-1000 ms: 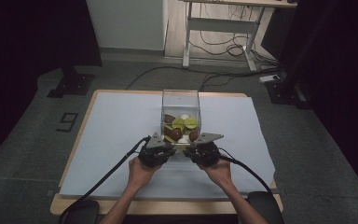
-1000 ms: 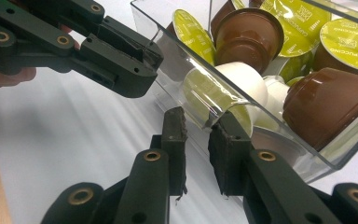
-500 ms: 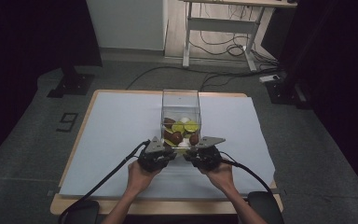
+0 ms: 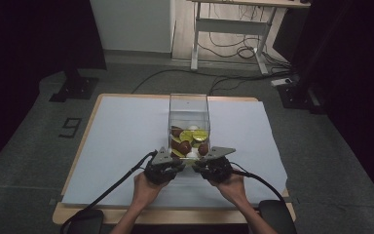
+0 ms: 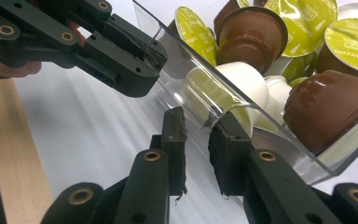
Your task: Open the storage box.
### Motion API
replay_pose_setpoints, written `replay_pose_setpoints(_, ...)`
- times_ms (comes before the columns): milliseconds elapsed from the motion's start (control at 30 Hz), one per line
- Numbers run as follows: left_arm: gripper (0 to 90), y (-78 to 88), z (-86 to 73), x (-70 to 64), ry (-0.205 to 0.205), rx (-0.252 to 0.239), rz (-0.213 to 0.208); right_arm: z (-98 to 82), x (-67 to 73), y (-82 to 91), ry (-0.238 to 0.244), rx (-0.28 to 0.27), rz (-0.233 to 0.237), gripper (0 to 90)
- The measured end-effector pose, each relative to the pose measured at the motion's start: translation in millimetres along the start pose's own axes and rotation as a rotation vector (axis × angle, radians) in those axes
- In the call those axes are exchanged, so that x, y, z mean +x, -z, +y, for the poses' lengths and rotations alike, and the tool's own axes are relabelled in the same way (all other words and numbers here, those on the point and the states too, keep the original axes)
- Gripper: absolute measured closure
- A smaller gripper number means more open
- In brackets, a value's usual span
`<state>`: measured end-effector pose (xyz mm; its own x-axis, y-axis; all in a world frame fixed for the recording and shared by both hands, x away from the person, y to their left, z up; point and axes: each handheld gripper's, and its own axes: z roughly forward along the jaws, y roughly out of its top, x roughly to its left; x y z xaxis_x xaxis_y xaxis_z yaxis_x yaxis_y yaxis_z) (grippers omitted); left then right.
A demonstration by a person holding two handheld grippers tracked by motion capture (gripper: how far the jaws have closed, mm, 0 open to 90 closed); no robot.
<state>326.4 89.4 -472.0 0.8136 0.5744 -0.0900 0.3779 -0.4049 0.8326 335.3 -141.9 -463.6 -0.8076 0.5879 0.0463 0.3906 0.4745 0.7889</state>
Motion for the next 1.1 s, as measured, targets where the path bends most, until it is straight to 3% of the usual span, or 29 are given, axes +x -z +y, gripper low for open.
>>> replay_pose_setpoints(467,78.4,-0.8,-2.6,-6.7,-0.006,0.007,-0.010,-6.8,1.3,5.2,-0.004,0.000,0.016,75.9)
replay_pose_setpoints(700,77.4,2.7,-5.0,-10.9,-0.026,0.011,0.020,-8.6,3.0,7.2,0.009,0.011,0.007,75.4)
replay_pose_setpoints(1100,70.9,16.2,-8.9,-11.1,-0.031,0.018,0.032,-10.3,1.0,19.3,0.007,0.002,0.007,71.5)
